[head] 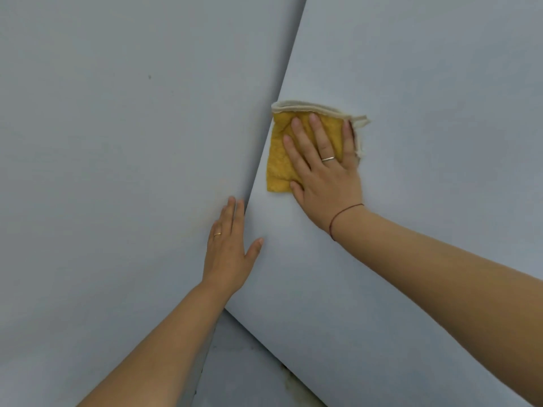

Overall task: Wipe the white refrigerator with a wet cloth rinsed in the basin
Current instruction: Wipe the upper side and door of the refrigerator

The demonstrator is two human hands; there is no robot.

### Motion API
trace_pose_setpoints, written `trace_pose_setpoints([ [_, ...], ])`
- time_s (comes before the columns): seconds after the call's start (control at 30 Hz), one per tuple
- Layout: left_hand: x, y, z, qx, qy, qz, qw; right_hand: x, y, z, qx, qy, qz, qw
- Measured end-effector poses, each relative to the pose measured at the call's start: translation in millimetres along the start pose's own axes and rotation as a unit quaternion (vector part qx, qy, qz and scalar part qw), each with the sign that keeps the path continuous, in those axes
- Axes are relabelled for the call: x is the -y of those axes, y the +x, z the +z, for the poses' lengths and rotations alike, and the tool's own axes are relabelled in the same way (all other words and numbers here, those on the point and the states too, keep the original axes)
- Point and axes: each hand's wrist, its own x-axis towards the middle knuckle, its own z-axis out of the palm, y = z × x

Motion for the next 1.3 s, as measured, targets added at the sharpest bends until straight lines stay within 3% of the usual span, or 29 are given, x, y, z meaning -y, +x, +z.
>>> trace_pose_setpoints([
  [0.5,50,-40,23,0.052,0.006,0.029,0.998,160,-100,84,0.138,-0.024,-0.123,0.982],
  [0.77,46,-47,38,0.106,0.048,0.038,0.992,177,-202,101,0.208,0.003,-0.217,0.954],
  [0.97,29,-34,58,0.133,0.033,0.042,0.990,117,-250,77,0.129,0.023,-0.118,0.984],
  [1.2,23,-30,66,0.111,0.020,0.034,0.993,7,-209,7,0.056,0.036,0.043,0.997],
  [1.3,23,-31,68,0.106,0.002,0.047,0.993,-8,-208,1,0.051,0.023,0.081,0.995],
])
